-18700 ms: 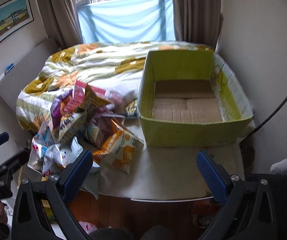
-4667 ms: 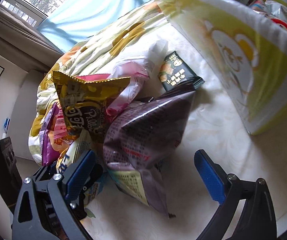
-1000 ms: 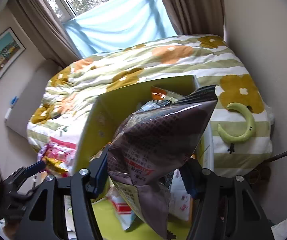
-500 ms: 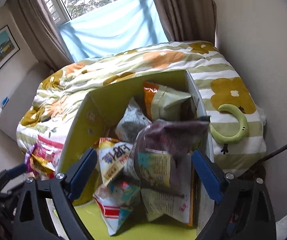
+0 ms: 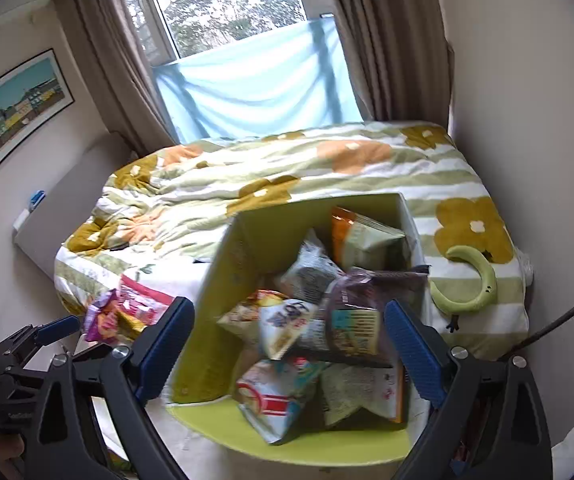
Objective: Organize snacks
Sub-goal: 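Move both open tools back over the snack pile on the sheet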
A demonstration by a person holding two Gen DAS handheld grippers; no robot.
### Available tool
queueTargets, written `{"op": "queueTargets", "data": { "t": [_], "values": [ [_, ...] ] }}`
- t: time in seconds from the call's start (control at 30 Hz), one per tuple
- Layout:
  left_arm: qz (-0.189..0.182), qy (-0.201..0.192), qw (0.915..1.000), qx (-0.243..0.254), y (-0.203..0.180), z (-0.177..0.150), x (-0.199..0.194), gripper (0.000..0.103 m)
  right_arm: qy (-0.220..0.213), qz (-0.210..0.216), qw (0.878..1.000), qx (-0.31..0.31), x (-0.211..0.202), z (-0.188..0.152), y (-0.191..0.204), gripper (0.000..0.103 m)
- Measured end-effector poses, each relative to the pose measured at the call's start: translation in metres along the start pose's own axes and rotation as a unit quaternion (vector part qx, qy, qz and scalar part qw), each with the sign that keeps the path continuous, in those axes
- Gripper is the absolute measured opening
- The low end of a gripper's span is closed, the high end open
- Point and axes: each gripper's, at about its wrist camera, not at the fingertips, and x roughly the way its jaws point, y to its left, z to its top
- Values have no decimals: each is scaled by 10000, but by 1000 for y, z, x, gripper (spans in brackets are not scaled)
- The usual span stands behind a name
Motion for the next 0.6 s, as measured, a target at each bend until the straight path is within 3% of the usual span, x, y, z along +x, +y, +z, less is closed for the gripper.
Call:
{"op": "queueTargets", "data": {
  "t": [0.27,0.6],
  "values": [
    [389,-270,9988,-108,65,-17,-40,98,-129,234,9996,-63,-14,-15,57,95],
    [510,132,9976,-451,191,-35,-41,98,83,399,9984,385,17,-47,140,95]
  ]
}}
